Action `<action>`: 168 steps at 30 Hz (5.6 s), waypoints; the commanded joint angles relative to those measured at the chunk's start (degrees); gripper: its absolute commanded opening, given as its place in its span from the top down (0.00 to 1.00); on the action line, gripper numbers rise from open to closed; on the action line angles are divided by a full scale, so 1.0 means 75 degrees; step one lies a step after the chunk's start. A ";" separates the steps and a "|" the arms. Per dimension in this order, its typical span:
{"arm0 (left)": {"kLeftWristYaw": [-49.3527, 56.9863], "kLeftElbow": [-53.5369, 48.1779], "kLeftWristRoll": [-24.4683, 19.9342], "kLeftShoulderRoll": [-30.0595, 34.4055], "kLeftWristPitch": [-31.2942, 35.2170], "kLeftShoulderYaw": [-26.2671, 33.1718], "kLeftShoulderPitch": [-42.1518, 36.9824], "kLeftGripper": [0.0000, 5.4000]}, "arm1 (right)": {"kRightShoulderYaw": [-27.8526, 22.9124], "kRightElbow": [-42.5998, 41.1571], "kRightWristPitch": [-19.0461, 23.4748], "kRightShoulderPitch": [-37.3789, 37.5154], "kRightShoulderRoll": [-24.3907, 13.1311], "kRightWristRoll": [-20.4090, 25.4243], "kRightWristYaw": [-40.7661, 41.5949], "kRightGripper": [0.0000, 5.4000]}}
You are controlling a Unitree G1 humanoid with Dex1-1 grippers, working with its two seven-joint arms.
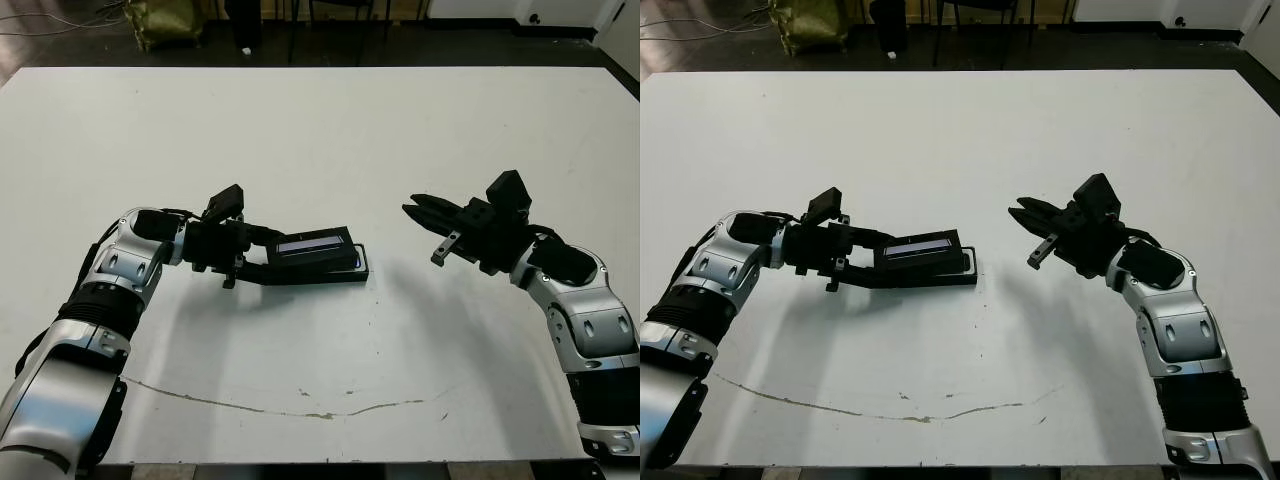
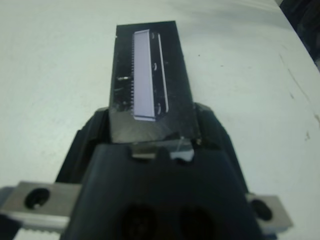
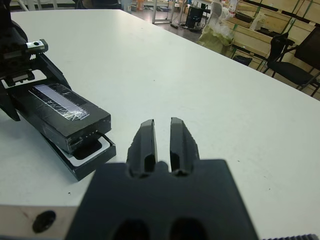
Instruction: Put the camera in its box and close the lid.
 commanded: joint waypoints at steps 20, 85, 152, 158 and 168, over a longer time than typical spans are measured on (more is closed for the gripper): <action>0.0472 0.1334 0.1293 -0.0752 -0.0658 -0.0874 -0.0635 0.58 | 0.0011 -0.0084 0.0185 0.0118 -0.0106 -0.0094 -0.0043 1.00; 0.1273 0.0242 0.1766 -0.0298 -0.1647 -0.1064 -0.0002 0.00 | 0.0031 0.0157 -0.0074 0.0150 0.0017 0.0034 0.0056 1.00; 0.6945 -0.5429 0.0762 -0.2112 0.2828 -0.0590 0.3304 1.00 | 0.0085 -0.0095 0.0089 0.0233 0.0028 0.0015 -0.0176 1.00; 0.7270 -0.5750 0.0963 -0.2034 0.4387 -0.0577 0.3129 1.00 | 0.0115 -0.0174 0.0221 0.0234 -0.0005 -0.0003 -0.0200 1.00; 0.7465 -0.5059 0.0499 -0.2240 0.4749 -0.0063 0.3093 1.00 | 0.0107 -0.0162 0.0159 0.0245 -0.0033 -0.0009 -0.0151 1.00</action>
